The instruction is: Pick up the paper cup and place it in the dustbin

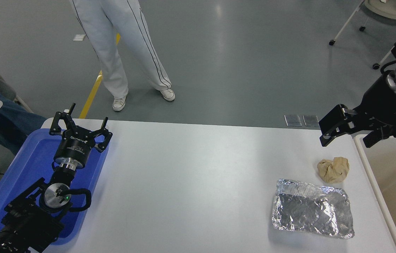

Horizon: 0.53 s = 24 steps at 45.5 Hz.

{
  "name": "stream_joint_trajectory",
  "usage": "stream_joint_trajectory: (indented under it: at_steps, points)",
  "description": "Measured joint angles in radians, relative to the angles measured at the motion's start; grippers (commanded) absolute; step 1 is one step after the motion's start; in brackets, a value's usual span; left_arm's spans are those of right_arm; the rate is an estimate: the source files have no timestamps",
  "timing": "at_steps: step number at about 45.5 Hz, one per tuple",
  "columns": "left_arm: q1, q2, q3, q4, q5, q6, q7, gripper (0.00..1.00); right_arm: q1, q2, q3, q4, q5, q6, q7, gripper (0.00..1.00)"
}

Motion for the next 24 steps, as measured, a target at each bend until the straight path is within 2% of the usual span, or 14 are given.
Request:
stream_joint_trajectory:
  at_steps: [24]
  points:
    - [0.0, 0.0, 0.0, 0.0, 0.0, 0.0, 0.0, 1.0, -0.001, 0.017, 0.008, -0.003, 0.008, 0.0, 0.001, 1.0]
